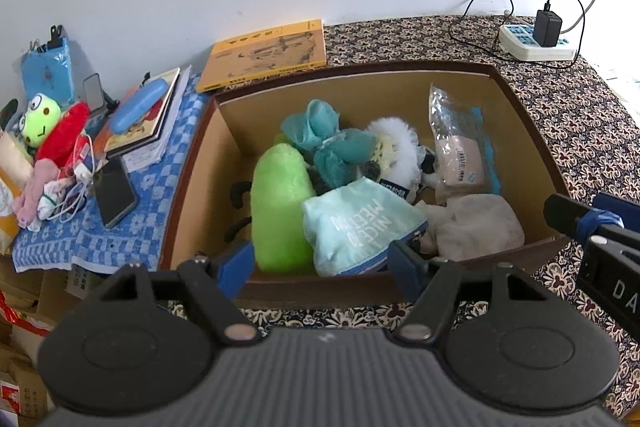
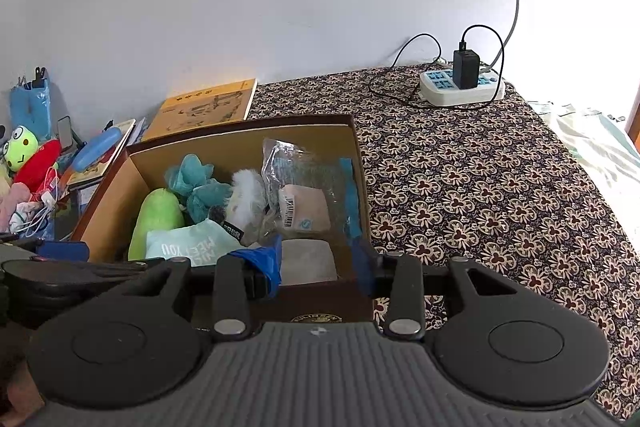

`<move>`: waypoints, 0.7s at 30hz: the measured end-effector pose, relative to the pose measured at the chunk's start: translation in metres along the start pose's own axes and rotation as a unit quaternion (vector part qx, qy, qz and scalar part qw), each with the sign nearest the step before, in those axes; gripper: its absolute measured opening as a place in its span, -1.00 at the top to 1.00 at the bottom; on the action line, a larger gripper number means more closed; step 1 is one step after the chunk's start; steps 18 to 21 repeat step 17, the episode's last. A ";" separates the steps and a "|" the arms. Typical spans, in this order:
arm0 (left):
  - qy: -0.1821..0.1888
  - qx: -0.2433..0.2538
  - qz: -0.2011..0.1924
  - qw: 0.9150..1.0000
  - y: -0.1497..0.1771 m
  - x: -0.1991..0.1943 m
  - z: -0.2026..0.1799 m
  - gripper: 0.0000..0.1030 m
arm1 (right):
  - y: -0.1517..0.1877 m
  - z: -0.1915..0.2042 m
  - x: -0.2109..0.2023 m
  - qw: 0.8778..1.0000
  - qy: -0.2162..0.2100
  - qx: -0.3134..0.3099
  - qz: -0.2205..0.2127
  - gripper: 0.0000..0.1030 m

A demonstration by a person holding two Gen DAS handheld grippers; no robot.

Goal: Organize soft objects

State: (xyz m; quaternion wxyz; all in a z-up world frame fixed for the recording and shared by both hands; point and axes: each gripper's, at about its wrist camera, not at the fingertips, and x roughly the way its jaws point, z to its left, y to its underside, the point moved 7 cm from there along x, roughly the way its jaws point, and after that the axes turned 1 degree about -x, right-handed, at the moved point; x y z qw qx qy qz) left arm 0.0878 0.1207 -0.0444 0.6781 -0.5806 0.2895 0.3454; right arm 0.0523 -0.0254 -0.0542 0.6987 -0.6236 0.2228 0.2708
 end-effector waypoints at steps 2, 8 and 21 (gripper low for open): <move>0.002 0.000 -0.001 1.000 0.000 0.001 0.000 -0.36 | 0.000 0.001 0.001 1.000 -0.001 -0.001 0.000 0.57; 0.006 -0.006 -0.001 1.000 -0.002 0.003 0.002 -0.36 | 0.000 0.001 0.003 1.000 -0.002 -0.002 0.000 0.57; 0.003 -0.012 -0.012 1.000 -0.006 0.004 0.007 -0.27 | -0.002 0.003 0.007 1.000 -0.004 -0.004 0.000 0.57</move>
